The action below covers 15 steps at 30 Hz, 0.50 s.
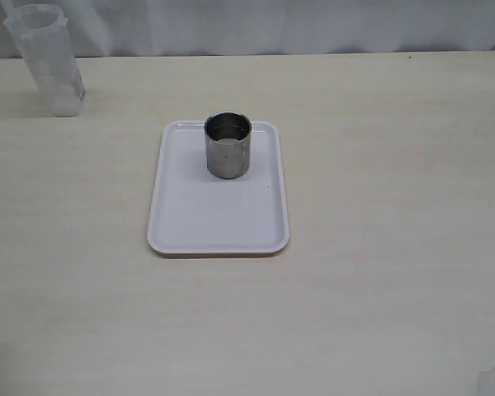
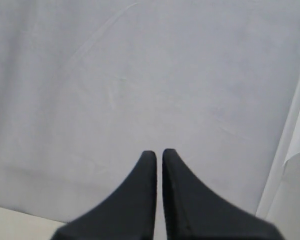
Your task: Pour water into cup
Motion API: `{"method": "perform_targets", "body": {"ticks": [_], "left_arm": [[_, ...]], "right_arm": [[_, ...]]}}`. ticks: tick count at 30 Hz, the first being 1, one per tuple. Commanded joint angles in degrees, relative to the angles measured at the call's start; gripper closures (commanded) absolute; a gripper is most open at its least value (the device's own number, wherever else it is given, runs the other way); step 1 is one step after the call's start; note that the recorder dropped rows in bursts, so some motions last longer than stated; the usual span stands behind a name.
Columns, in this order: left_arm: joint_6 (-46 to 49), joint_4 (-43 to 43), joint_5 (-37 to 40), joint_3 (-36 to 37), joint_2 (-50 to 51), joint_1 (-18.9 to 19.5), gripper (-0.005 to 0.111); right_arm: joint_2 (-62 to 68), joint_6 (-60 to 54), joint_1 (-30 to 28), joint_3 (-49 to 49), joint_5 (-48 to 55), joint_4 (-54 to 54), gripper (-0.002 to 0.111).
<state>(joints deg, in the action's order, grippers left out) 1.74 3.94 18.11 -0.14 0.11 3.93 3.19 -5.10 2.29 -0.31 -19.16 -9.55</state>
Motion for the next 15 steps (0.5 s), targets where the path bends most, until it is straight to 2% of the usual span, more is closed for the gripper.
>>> {"method": "perform_targets", "body": {"ticks": [1, 9, 15], "left_arm": [[-0.27, -0.02, -0.17, 0.14, -0.11, 0.0, 0.107], [-0.27, 0.12, -0.17, 0.14, -0.11, 0.0, 0.107], [-0.27, 0.12, -0.17, 0.14, -0.11, 0.0, 0.107]], "right_arm": [[-3.19, -0.19, -0.31, 0.31, 4.63, 1.33, 0.104], [-3.19, -0.04, -0.31, 0.31, 11.61, 1.72, 0.104], [-3.19, -0.37, -0.31, 0.31, 17.74, 6.67, 0.104]]}}
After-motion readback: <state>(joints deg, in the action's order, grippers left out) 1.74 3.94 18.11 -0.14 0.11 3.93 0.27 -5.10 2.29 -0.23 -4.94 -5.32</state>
